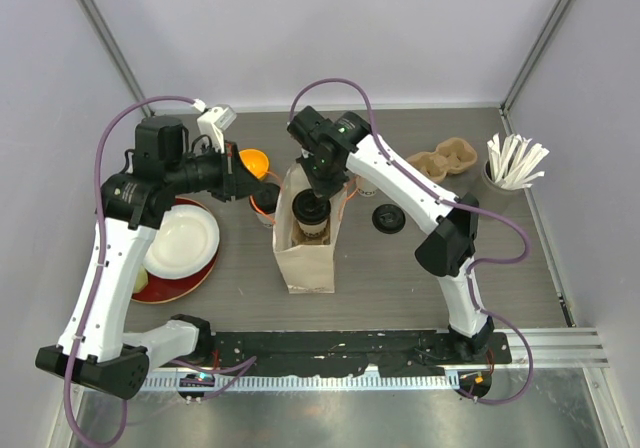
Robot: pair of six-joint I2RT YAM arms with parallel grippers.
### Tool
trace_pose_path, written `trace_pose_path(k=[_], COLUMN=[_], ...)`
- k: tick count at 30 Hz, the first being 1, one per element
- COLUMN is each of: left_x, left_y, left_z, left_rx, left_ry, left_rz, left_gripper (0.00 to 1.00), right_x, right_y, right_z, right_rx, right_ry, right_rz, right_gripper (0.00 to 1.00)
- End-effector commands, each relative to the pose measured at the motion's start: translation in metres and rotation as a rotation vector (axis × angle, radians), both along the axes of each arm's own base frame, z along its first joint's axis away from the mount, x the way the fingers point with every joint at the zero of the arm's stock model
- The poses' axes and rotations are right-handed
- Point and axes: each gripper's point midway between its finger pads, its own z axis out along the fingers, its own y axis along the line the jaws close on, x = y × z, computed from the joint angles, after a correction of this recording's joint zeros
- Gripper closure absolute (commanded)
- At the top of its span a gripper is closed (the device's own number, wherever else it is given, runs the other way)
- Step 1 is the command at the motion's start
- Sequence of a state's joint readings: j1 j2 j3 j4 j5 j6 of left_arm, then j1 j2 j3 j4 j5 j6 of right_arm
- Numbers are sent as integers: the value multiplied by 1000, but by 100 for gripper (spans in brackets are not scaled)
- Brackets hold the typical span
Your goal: Pack the takeout coffee
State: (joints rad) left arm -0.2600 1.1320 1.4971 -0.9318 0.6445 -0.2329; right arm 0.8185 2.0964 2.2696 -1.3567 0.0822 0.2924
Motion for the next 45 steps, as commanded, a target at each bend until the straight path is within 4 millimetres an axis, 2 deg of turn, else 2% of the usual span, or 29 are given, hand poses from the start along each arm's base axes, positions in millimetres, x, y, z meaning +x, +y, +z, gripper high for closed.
trace_pose_path(k=[1,8,13,15,20,23,25,28,30,31,33,37,38,39,44,45], left_x=[-2,-4,-3,-3,-3,-4,-4,-5,-4,-5,-6,-7,-7,-7,-8,-9], left_y=[-3,-3,-3,-3,-3,-4,-4,-4,-4,-4,-4,-4,-4,-3,-3,-3], left_z=[13,14,15,16,17,17,16,16,18,18,19,17,18,18,19,19], left_rx=[-27,-29,-30,-31,-33,-34,-34,-36,-36,-36,-36,-35,-37,-37,-36,-38], left_ry=[-57,-59,-60,-63,-66,-62,-58,-58,-63,-64,-65,-62,-64,-64,-67,-68], left_rz=[-19,-19,-19,-21,-22,-26,-27,-28,-27,-29,-31,-31,-32,-30,-32,-34], left_gripper=[100,100,100,100,100,100,100,100,100,100,100,100,100,100,100,100], right_x=[-21,-23,-20,-17,-14,-12,-12,-10,-12,-13,-13,-9,-9,-9,-8,-7], right_y=[-14,-17,-9,-7,-3,-1,-3,-3,-4,-5,-4,-2,-2,-1,-6,-6], right_z=[-22,-28,-21,-15,-5,4,10,12,3,4,6,15,15,14,1,1], right_rx=[-98,-124,-89,-74,-48,-20,-9,-1,-14,-18,-16,5,9,9,-24,-27], right_ry=[103,115,104,89,67,42,21,-2,21,29,24,-5,-6,-4,-1,-4], right_rz=[15,4,-7,-10,-21,-27,-32,-38,-41,-38,-38,-42,-43,-43,-47,-45], right_gripper=[99,98,81,80,66,62,64,76,73,67,64,65,68,76,88,94])
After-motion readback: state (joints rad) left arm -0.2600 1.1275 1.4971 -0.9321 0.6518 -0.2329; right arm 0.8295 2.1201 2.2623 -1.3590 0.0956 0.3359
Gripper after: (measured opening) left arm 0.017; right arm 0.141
